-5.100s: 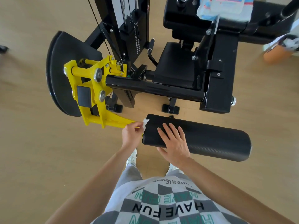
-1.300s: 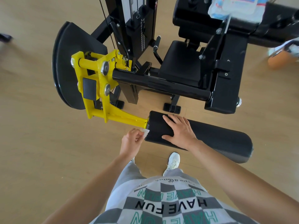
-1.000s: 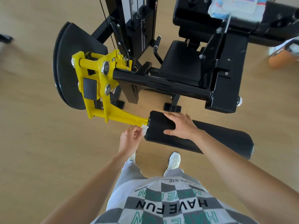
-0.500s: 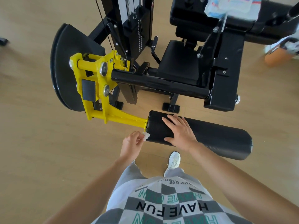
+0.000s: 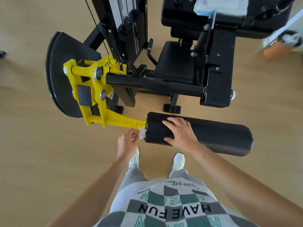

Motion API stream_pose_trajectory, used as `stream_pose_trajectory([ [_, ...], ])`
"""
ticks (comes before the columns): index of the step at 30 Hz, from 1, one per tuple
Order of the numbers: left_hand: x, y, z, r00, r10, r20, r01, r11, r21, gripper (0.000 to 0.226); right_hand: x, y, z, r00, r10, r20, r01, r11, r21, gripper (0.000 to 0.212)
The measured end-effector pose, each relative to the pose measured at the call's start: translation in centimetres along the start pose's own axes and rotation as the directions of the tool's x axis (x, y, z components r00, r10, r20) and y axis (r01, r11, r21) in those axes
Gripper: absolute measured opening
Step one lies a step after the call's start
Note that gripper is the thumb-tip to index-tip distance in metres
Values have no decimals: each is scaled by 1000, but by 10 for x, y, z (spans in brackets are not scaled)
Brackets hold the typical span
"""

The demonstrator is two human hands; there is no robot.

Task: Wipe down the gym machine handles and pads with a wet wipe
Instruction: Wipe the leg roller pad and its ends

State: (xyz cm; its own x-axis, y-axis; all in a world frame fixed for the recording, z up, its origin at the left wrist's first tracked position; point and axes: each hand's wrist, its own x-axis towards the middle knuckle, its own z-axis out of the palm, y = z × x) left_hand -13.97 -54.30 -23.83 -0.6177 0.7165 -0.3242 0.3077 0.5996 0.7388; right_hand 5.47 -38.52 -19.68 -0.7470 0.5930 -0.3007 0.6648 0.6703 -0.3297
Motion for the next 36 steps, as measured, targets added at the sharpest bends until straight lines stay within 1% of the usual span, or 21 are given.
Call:
stream_pose_trajectory([
  [2,5,11,0,1000,28,-8,-28,1000,-12,7,-16,1,15,1000,-5,-17,4,998,-70,85],
  [4,6,19,5,999,38,18,-38,999,-32,7,-25,2,25,1000,9,22,-6,991,-135,97],
  [6,1,21,11,999,34,43,-32,999,-36,10,-27,0,26,998,25,55,-17,988,-156,102],
  [9,-6,14,17,999,26,31,-26,999,-25,12,-23,0,21,999,28,38,-23,991,-128,95],
  [11,-9,12,15,999,22,39,-21,1000,-9,15,-19,3,18,998,30,57,-24,994,-106,92],
  [15,-15,8,9,993,11,117,-20,997,80,19,-6,12,5,990,30,139,-27,999,-24,92],
  [17,-17,8,5,987,-17,158,1,995,100,23,1,17,-3,982,27,187,-35,999,36,90],
  [19,-18,12,-1,980,-34,198,17,996,87,24,5,20,-8,980,36,196,-56,994,97,84],
  [20,-18,16,-3,977,-38,209,27,998,54,21,5,20,-11,985,55,166,-80,986,147,78],
  [23,-16,39,-4,979,-72,190,94,989,-112,9,-7,13,-15,992,128,-18,-115,939,324,59],
  [25,-15,59,1,979,-97,181,131,973,-188,6,-23,5,-16,988,144,-62,-94,862,499,60],
  [27,-15,80,9,971,-95,217,156,946,-285,6,-42,-1,-14,989,137,-58,-67,758,648,69],
  [29,-18,99,19,959,-70,276,165,926,-339,7,-60,-2,-11,987,123,-98,-21,717,697,77],
  [32,-28,126,36,935,-35,354,164,926,-341,8,-78,4,-11,973,114,-199,74,667,741,81],
  [34,-36,141,49,919,-19,394,157,934,-321,9,-87,14,-10,959,120,-258,113,674,730,76],
  [36,-43,152,63,908,-21,418,159,941,-299,9,-97,29,-9,938,150,-312,125,695,708,59],
])
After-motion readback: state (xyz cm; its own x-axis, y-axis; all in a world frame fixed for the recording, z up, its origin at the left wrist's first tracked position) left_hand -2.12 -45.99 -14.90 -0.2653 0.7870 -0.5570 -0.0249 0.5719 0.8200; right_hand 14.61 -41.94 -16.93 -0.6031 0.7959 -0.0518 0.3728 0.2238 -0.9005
